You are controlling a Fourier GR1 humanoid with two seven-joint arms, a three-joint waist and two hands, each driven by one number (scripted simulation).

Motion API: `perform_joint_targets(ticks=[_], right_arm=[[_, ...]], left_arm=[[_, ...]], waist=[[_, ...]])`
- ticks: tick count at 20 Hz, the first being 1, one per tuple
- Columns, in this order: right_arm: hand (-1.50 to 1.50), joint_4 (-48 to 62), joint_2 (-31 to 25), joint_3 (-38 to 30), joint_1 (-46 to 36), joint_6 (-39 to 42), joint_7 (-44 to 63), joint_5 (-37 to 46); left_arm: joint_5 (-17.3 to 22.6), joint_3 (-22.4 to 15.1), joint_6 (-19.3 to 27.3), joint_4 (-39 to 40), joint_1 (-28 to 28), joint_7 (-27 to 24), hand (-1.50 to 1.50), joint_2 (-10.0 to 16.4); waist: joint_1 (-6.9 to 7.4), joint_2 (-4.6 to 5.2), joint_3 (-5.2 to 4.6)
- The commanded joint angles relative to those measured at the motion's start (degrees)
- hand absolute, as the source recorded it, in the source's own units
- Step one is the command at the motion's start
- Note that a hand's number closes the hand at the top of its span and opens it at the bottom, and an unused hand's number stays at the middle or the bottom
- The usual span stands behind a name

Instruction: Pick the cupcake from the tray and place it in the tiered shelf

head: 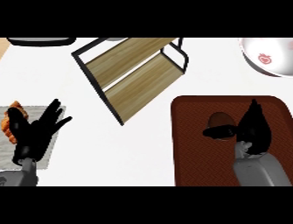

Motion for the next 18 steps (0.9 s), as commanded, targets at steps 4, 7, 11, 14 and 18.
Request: perform_joint_targets(ticks=[4,7,11,14,18], right_arm=[[-1.50,0.09,3.17,-2.70,0.47,1.97,8.11,5.78],[-1.50,7.25,7.97,-3.96,-2.01,-2.76,4.88,7.84],[-1.50,10.72,9.21,-6.92,-4.66,-2.24,2.39,9.45],[-1.50,9.77,6.49,-10.60,-2.86,0.63,-3.94,5.41],[1.50,13.90,7.72,-5.38,-3.05,10.25,-7.77,2.42]], left_arm=[[-0.09,0.61,-1.43,0.84,1.69,0.98,0.00,0.44],[-0.57,0.90,-0.93,1.88,-0.65,2.22,0.00,0.35],[-2.89,-0.10,-1.02,6.45,-0.08,-3.73,0.00,-2.58],[-0.94,0.15,-1.36,-1.04,2.90,2.49,0.00,-1.48],[-2.96,-0.43,-0.22,1.17,0.58,1.22,0.00,-1.82]], waist=[[-0.24,0.29,-0.21],[0.02,0.47,-0.18],[-0.13,0.53,-0.21],[0.03,0.34,-0.16],[0.20,0.47,-0.18]])
